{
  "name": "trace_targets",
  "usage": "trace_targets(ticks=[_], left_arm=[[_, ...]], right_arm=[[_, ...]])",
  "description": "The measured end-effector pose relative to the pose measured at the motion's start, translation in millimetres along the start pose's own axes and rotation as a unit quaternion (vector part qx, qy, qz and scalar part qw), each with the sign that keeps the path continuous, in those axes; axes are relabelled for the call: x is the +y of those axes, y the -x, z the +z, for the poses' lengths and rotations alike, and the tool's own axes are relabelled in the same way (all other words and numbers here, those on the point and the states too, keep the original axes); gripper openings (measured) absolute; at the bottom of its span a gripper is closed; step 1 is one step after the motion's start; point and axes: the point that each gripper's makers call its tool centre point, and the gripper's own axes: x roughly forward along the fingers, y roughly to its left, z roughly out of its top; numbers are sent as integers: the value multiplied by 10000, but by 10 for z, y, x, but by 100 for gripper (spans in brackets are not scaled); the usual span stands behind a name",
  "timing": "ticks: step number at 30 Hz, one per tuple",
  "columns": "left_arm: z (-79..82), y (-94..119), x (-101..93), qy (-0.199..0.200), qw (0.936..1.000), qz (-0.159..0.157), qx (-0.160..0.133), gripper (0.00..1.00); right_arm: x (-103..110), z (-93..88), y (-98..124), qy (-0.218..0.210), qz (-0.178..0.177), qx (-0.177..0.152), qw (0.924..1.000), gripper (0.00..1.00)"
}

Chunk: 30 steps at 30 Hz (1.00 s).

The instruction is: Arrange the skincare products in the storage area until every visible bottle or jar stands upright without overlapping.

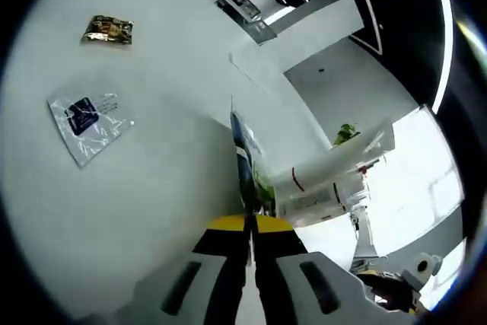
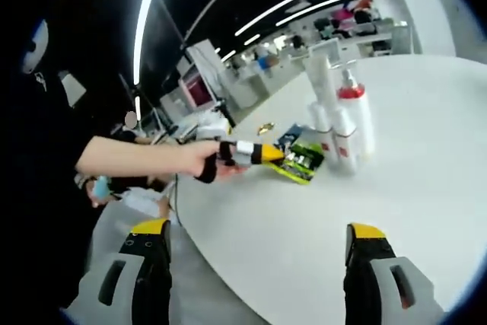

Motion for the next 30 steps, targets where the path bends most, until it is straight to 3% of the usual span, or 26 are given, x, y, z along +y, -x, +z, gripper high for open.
trace_targets(ticks=[15, 22, 30], left_arm=[[-33, -27, 93, -227, 9993, 291, 11, 1], [5, -12, 78, -380, 9989, 281, -39, 6], [39, 2, 39, -853, 9955, 400, -6, 16]], right_arm=[[-32, -51, 22, -28, -68, 25, 10000, 99], [-36, -31, 28, -27, -80, 6, 10000, 99], [-23, -33, 13, -23, -69, 16, 10000, 99]])
